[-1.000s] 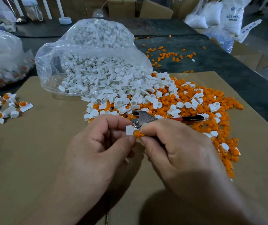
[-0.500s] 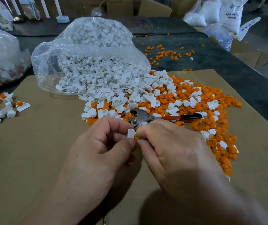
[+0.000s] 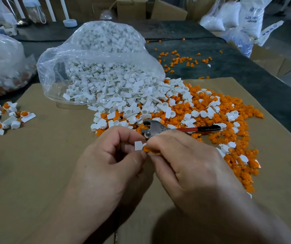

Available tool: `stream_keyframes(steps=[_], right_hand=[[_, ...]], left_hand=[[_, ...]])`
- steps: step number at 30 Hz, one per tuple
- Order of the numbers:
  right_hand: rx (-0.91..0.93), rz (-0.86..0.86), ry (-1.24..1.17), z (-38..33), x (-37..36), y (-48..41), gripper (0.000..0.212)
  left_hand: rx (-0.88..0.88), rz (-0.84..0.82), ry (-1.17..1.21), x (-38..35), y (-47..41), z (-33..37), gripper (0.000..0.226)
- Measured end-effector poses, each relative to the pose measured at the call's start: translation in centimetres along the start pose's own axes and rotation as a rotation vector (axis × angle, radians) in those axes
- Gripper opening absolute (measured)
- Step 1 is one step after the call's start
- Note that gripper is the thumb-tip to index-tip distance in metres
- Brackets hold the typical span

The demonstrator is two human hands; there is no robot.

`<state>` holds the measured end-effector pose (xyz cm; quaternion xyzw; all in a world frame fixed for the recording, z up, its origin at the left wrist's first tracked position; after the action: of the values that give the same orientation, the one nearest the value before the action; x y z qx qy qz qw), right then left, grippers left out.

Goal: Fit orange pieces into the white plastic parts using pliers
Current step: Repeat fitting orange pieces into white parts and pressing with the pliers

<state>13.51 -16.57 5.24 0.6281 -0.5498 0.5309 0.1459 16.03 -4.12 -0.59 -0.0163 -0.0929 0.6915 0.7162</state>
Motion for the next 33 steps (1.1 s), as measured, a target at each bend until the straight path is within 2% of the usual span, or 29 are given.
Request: stream_keyframes(steps=[3,5,8,13,17,19,23,26,28,33], right_hand=[[-0.111,0.022,0.200,2.2,1.4,0.0,0.041],[-0.233,-0.111,0.332,4.6,1.3,0.1,0.056],[-0.322,-0.300,0.421,7.1,0.3,0.9,0.064],[-0.276,-0.351,0.472,7.6,-0.2,0.6,0.058],[-0.283,-0.367,0.489,8.0,-0.4,0.4,0.060],[-0.302,-0.349,0.507,7.9,-0.5,0.2,0.053],[-0.320,-0.220,0.507,7.4,0.4,-0.7,0.033],[-0.311,-0.050,0.362,6.6,2.8,-1.0,0.022],[-0.270,0.000,0.300,6.2,3.8,-0.8,0.021],[-0.183,-0.125,0.305,5.8,2.3,-0.2,0.031]], left_hand=[[0.011,0.058,-0.035,1.0,-0.5,-0.1,0.036],[0.016,0.071,-0.029,1.5,-0.7,0.0,0.036],[0.023,0.060,0.004,1.7,-1.0,0.1,0.027],[0.038,0.030,0.049,1.5,-1.1,0.0,0.023],[0.043,0.022,0.095,1.5,-1.2,0.0,0.030],[0.045,0.019,0.097,1.5,-1.2,-0.1,0.031],[0.049,0.026,0.113,1.5,-1.3,-0.1,0.031],[0.040,0.031,0.165,1.5,-1.3,0.1,0.030],[0.020,0.026,0.190,1.5,-1.3,0.4,0.027],[-0.020,0.042,0.236,1.7,-1.3,1.2,0.023]])
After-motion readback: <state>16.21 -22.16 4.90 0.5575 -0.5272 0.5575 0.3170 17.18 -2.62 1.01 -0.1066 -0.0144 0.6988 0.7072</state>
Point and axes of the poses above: each hand's wrist, its own y-axis away from the middle knuckle, its own x-axis out of the back of the hand, z = x × y, the point moved 10 cm from there along -y, towards the middle knuckle, and after that the axes turned 1 degree about -y, right-handed, at the moved point
